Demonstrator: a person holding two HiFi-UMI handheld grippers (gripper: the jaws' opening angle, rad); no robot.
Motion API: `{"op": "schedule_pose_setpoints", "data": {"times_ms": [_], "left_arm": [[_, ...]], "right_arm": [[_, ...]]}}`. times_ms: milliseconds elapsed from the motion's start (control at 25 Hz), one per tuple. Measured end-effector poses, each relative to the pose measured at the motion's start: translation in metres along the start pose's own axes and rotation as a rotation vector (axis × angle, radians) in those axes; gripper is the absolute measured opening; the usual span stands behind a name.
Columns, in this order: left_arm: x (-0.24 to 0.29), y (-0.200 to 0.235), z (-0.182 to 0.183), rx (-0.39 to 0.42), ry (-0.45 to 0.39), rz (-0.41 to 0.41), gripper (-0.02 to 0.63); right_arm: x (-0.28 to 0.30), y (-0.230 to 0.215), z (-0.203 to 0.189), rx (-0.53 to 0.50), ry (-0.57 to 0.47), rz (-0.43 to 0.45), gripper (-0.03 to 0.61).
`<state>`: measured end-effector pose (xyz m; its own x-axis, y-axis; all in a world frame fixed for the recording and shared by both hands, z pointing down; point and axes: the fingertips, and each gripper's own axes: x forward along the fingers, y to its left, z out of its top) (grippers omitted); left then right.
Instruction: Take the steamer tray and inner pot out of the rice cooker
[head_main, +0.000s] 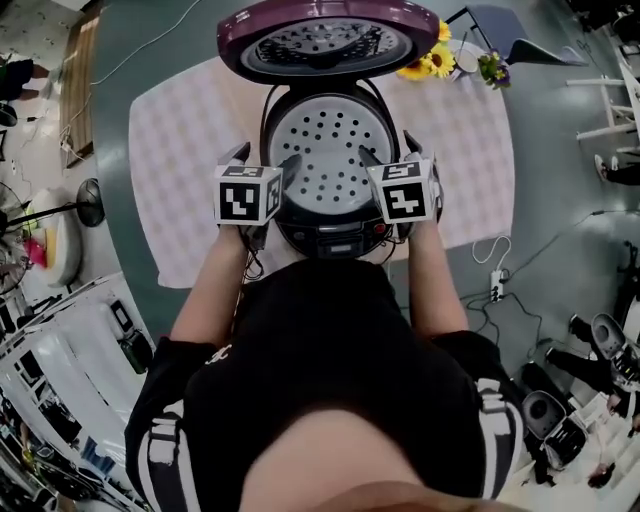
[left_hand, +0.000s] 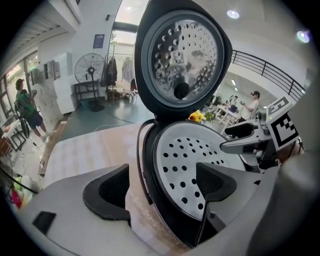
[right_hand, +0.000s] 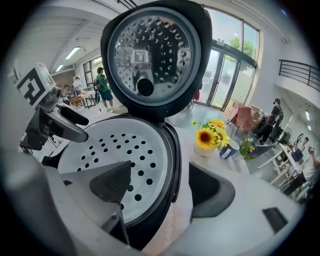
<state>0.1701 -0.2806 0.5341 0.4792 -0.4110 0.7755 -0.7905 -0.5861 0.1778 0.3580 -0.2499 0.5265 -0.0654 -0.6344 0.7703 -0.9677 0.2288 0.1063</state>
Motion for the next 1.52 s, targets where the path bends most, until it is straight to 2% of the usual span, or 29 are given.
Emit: {"op": "schedule_pose_setpoints", "data": {"times_ms": [120,200,400,640,840,1000,1080,1280,1520], "left_arm": [[0.008,0.006,-0.007,-0.008,0.034,0.008,0.413],[0.013,0.011,-0.012,-0.022,0.056,0.011,0.413],[0.017,0.021,-0.017,0.011,0.091,0.054,0.411],[0.021,0.023,-0.021,0.013,0.119,0.046,0.387],[0.018,0.017,-0.021,0.001,0.124,0.007,0.278],[0.011,0.011,-0.020,0.022,0.122,-0.003,0.262],[0.007,0.008,-0.016,0.031,0.107,-0.002,0.254],[-0.012,0.005,-0.006,0.051,0.050,0.016,0.230],[-0.042,-0.005,-0.002,0.070,-0.022,0.013,0.098]], "right_arm": [[0.008,0.002,-0.005,0.004,0.039,0.021,0.356],[0.012,-0.001,-0.006,-0.003,0.061,0.002,0.348],[0.020,-0.007,-0.014,-0.077,0.141,-0.039,0.290],[0.023,-0.005,-0.021,-0.096,0.186,-0.046,0.172],[0.020,-0.008,-0.015,-0.082,0.153,-0.054,0.152],[0.012,-0.008,-0.008,-0.083,0.116,-0.060,0.120],[0.007,-0.007,-0.002,-0.085,0.089,-0.061,0.080],[-0.010,-0.004,0.016,-0.084,0.020,-0.078,0.071],[-0.036,0.009,0.029,-0.101,-0.043,-0.077,0.071]]}}
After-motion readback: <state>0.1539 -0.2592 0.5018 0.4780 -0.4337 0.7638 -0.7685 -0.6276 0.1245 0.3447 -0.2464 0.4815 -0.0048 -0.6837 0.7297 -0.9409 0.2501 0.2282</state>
